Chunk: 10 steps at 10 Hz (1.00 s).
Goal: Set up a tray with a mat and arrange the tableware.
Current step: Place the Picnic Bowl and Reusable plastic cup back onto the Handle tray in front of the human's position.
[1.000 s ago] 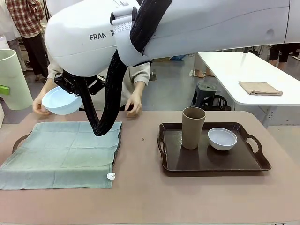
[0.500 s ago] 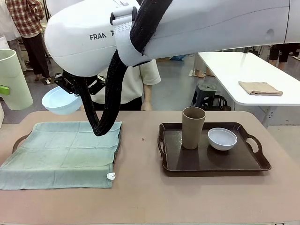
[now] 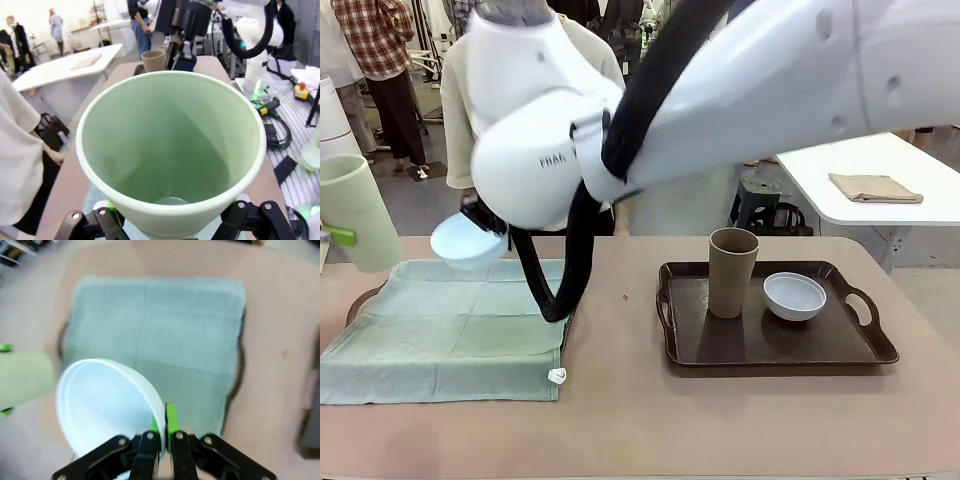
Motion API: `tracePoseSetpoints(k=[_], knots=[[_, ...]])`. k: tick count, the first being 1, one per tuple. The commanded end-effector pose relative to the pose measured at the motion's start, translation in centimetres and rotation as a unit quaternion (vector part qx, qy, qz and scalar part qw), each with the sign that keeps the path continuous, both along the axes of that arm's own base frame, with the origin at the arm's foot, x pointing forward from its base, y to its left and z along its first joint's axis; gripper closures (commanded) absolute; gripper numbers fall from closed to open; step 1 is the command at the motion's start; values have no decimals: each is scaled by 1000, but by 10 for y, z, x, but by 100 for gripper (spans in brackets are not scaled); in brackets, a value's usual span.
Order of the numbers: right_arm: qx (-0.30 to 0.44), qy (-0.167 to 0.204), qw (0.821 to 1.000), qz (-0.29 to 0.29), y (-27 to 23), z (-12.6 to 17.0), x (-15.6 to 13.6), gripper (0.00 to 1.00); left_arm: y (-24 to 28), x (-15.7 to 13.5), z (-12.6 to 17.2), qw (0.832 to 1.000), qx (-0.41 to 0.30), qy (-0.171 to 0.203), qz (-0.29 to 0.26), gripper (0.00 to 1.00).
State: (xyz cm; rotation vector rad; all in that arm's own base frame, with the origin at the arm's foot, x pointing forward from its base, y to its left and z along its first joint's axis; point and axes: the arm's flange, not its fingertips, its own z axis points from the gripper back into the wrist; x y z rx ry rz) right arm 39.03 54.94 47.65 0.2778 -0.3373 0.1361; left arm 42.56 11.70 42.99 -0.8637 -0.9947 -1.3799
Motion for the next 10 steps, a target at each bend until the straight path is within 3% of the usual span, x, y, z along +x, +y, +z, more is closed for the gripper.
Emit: tracePoseSetpoints(k=[1,4,10], knots=[[16,41,999,3,-3,-41,6,95,6,9,-23,1000,-14,-5,-14,15],[15,71,997,1,1,-72,13,95,5,19,-58,1000,-1,25,-10,15],[-5,74,997,7,3,-89,21,95,4,20,-69,999,-8,31,-23,15]])
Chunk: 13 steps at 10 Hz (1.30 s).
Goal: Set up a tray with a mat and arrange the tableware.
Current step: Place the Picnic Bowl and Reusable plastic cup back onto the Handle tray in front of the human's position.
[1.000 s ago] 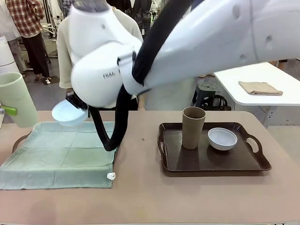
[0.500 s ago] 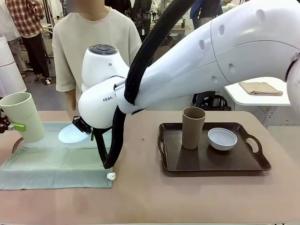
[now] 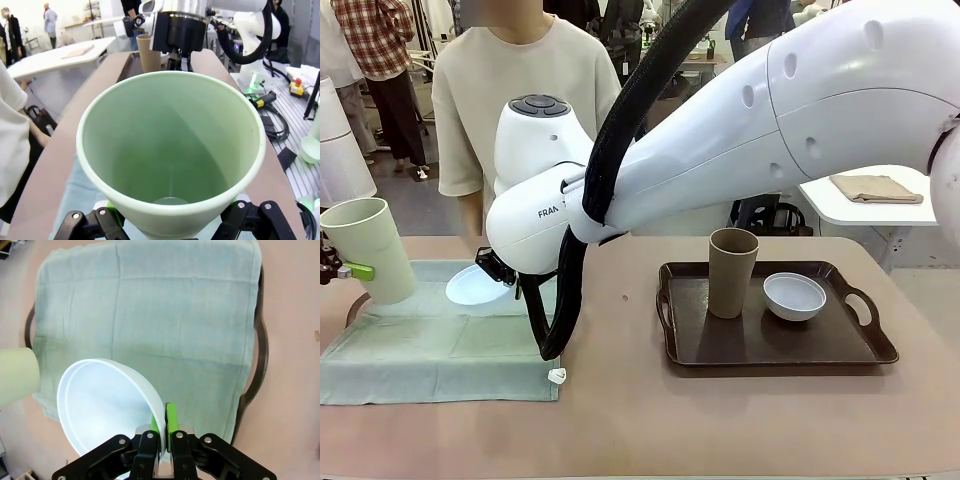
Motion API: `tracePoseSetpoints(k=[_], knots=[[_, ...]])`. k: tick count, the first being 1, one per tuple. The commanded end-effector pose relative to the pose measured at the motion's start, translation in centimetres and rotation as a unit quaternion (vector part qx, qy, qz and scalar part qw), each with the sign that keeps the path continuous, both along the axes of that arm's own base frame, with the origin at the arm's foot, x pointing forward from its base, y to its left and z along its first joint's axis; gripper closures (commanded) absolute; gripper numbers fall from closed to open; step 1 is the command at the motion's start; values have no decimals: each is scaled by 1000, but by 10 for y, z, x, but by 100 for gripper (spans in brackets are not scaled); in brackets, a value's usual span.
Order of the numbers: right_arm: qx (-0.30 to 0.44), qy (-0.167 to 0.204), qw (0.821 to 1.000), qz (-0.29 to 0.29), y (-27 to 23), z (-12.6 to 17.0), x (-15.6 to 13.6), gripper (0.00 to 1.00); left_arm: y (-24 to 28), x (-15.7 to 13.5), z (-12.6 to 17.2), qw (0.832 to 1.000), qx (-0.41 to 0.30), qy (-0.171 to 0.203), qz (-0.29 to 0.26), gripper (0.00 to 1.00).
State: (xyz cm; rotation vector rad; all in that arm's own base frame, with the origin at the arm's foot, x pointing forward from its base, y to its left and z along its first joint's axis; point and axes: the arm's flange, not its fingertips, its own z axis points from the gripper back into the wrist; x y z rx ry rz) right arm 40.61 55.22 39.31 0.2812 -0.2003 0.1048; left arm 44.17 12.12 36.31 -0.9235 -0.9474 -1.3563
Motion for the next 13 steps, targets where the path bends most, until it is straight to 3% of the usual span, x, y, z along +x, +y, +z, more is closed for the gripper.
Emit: tracePoseSetpoints(k=[1,7,13], knots=[[-1,6,1000,23,-2,-15,8,95,-3,6,-11,1000,-11,-7,-15,15],[18,0,999,42,-2,-47,21,95,-22,28,-54,1000,14,-1,-8,15],[31,6,998,48,-4,-67,34,95,-23,42,-71,1000,13,-19,0,15]])
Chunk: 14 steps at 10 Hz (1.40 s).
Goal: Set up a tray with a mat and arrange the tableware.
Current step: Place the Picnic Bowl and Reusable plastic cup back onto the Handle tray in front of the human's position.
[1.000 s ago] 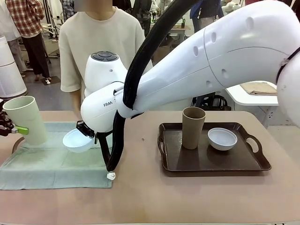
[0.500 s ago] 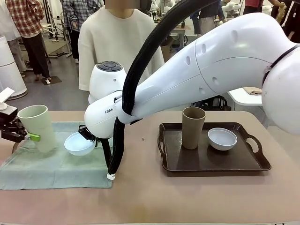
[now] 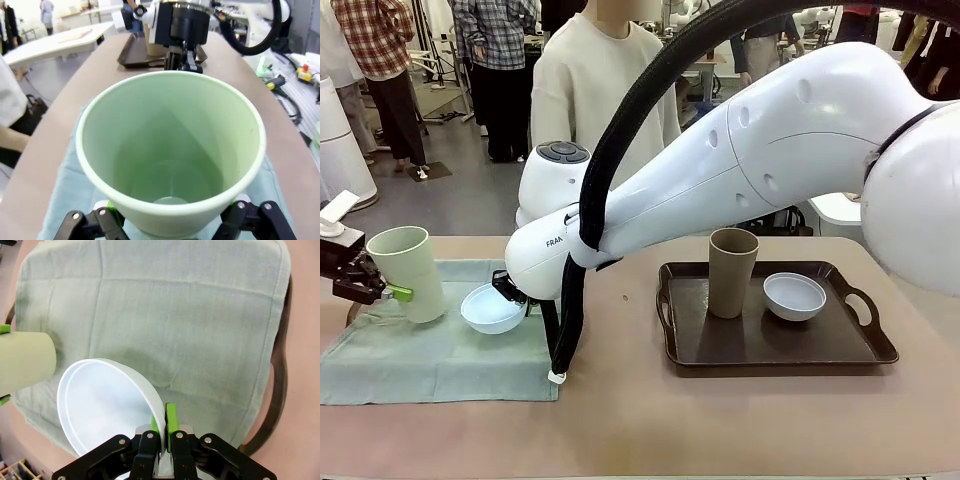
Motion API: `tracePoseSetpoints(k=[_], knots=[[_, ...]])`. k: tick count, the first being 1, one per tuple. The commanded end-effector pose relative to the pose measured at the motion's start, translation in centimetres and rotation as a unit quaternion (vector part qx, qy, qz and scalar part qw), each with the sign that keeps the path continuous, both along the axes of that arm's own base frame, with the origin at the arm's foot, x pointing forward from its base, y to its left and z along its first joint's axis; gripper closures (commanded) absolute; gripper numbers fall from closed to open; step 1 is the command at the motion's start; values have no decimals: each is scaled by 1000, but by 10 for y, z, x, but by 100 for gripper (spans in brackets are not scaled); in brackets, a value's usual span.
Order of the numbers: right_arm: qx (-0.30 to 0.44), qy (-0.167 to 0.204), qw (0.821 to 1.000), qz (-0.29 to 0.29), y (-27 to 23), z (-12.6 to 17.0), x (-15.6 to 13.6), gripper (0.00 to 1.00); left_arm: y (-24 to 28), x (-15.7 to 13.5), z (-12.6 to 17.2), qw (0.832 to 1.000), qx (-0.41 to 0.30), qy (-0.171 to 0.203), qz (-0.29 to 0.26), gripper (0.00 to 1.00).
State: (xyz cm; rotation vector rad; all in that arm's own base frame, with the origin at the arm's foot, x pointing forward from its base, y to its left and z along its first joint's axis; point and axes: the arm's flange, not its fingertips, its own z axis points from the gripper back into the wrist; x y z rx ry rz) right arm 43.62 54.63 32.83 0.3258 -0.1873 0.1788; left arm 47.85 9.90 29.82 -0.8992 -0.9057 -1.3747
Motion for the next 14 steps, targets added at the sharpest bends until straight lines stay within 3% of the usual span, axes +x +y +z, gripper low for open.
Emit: tracePoseSetpoints(k=[1,4,5,6,9,12,13,14], knots=[[14,6,1000,9,3,-5,7,95,0,9,-8,1000,-14,-23,2,15],[14,10,1000,12,2,-6,7,95,-2,11,-17,1000,-15,-14,-1,15],[13,11,1000,14,1,-6,9,81,-2,13,-18,1000,-14,-14,-3,15],[12,13,1000,16,0,-6,8,35,-2,12,-18,1000,-11,-9,1,0],[-21,21,1000,7,-6,6,2,1,3,10,-13,1000,-4,11,-1,0],[-10,11,1000,17,-22,24,-12,0,23,9,-5,999,20,32,0,0],[4,2,1000,25,-27,33,-20,19,31,7,1,999,33,38,-2,0],[26,-6,999,37,-33,43,-26,19,37,3,7,997,61,45,-21,0]])
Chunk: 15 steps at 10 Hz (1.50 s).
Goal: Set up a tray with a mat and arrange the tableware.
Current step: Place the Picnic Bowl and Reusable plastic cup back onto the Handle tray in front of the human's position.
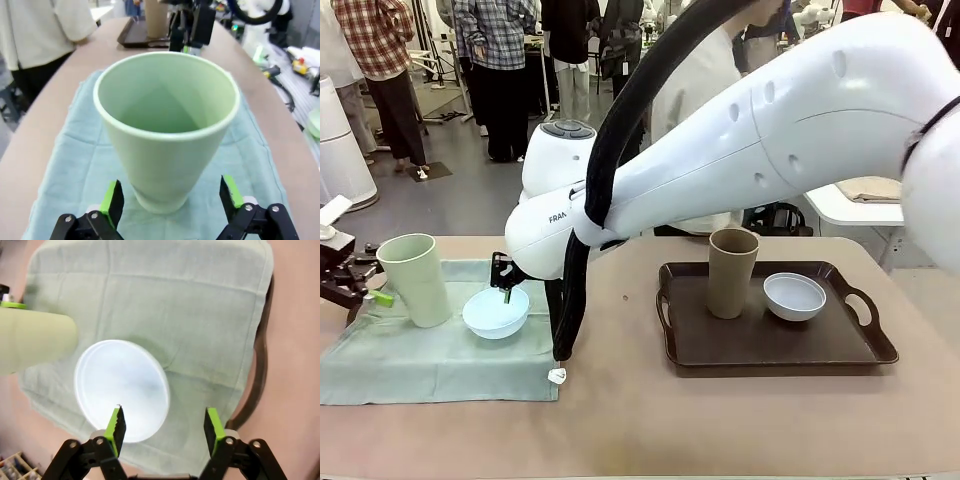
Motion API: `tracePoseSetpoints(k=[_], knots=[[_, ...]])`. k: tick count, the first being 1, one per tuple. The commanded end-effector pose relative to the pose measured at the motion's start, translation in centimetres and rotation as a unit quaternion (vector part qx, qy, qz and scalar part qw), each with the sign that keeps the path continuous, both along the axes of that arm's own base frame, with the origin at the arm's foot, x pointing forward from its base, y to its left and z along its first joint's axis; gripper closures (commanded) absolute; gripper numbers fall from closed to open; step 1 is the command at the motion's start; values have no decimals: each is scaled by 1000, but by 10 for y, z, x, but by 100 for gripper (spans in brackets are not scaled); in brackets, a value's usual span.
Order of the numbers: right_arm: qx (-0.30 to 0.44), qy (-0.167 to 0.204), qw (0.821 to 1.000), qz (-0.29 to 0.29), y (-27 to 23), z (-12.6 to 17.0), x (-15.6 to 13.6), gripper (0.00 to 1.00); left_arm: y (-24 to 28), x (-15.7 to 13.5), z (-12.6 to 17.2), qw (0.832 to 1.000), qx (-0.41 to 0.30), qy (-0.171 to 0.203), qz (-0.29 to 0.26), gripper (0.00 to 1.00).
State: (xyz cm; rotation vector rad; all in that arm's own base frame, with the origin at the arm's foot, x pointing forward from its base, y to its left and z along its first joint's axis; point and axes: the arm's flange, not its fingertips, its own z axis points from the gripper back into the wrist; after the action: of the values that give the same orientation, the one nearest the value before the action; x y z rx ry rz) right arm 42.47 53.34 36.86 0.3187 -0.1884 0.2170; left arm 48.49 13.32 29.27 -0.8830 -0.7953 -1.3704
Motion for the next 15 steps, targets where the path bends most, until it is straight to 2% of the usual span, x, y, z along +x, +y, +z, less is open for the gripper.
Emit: tracePoseSetpoints(k=[1,3,5,6,7,8,9,11,12,13,15], knots=[[39,-17,999,18,-28,17,-22,19,10,-8,24,997,61,32,-33,0],[41,-49,998,12,-43,44,-40,19,8,-32,65,981,177,68,-29,0],[15,-60,998,-14,-58,62,-47,19,-10,-51,107,967,244,72,24,0],[-17,-59,998,-23,-67,70,-52,19,-22,-60,121,948,292,86,92,0],[-48,-58,997,-35,-77,80,-58,19,-34,-64,132,930,325,77,152,0],[-71,-54,995,-48,-88,95,-67,19,-53,-71,141,903,361,85,218,0],[-84,-56,993,-61,-97,112,-75,19,-72,-74,154,885,386,105,239,0],[-99,-56,990,-82,-116,148,-89,19,-105,-75,180,852,424,104,290,0],[-111,-58,988,-89,-126,160,-99,19,-123,-80,192,836,439,118,307,0],[-114,-55,987,-96,-133,166,-104,19,-137,-83,203,828,444,136,316,0],[-126,-34,985,-109,-145,169,-106,19,-160,-89,223,824,429,183,322,0]])
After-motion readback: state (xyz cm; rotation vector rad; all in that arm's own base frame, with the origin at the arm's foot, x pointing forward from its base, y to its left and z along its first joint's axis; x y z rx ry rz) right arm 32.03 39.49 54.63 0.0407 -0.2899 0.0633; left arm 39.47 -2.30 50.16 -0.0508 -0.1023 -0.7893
